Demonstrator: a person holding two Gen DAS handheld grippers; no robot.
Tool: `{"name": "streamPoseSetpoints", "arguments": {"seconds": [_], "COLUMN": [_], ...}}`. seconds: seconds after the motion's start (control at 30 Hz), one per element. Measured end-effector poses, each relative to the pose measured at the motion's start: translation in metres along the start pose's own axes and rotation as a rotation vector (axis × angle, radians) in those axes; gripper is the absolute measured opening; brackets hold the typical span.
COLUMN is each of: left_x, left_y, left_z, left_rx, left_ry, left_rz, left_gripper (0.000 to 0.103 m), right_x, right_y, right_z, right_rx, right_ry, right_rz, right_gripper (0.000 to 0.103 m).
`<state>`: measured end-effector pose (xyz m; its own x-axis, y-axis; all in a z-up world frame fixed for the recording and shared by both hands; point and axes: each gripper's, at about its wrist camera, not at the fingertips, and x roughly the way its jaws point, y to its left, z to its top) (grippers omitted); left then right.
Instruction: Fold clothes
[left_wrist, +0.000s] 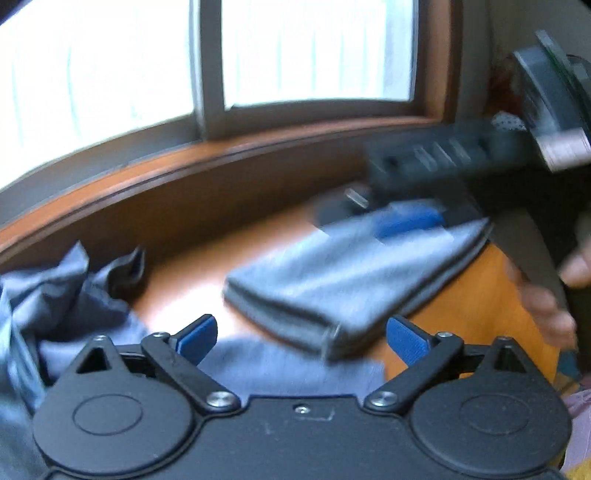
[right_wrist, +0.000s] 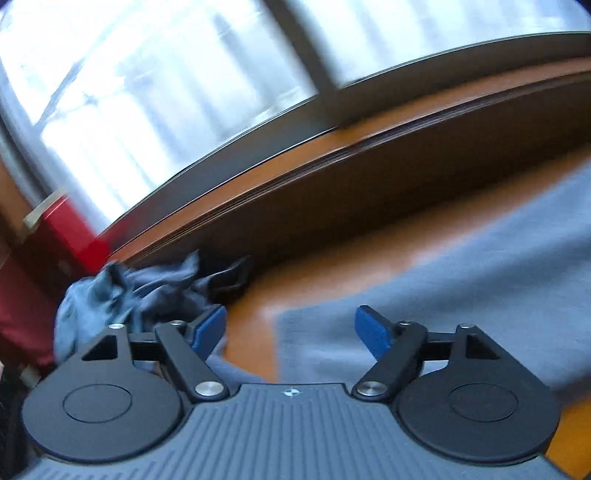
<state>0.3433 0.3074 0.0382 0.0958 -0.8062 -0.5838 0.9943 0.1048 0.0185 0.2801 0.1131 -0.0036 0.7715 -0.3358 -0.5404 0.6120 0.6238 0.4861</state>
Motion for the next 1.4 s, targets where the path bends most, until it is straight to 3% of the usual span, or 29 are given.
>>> {"name": "streamPoseSetpoints", "arguments": {"seconds": [0.17,0.33,0.47,0.67,0.8,0.93,1.1,1.27,1.4], "left_x": [0.022,0.034,0.051,0.084,0.113,0.13,0.157,0.2,0.235], "left_y": [-0.022,-0.055,-0.098,-0.165,-0.22,-0.264,-0.293,-0.298,-0.301], "left_z": [0.014,0.027,0.04,0.067,0.088,0.109,0.125,0.138,0.153], "left_rx": [-0.008,-0.016,0.009,-0.107,-0.097,-0.06,0.027,-0.034,-0.07], "left_ry": [0.043,0.086,0.095,0.089,0.093,0.093,0.107,0.072,0.087], "left_rz": [-0.034,-0.058,0.001,0.094,0.123,0.132,0.161,0.095,0.079], "left_gripper": [0.099,0.099,0.099,0.099,0.099,0.099,0.099,0.099,0.099], "right_x": [-0.057,-0.116,-0.148,-0.196,-0.224,-0.227,-0.212,-0.185,-0.17], "right_y": [-0.044,-0.073,-0.104,-0.164,-0.204,-0.242,-0.283,-0.32,-0.35], "right_z": [-0.022,-0.045,-0.055,-0.051,-0.045,-0.027,0.004,0.043,0.071], "right_rx": [0.15,0.206,0.196,0.014,-0.166,-0.275,-0.391,-0.438,-0.51], "right_ry": [-0.028,-0.115,-0.2,-0.232,-0.233,-0.19,-0.161,-0.164,-0.117], "right_rz": [-0.182,-0.254,-0.3,-0.359,-0.419,-0.491,-0.539,-0.619,-0.677], "right_gripper": [0.08,0.08,0.08,0.08,0.08,0.08,0.079,0.079,0.078]}}
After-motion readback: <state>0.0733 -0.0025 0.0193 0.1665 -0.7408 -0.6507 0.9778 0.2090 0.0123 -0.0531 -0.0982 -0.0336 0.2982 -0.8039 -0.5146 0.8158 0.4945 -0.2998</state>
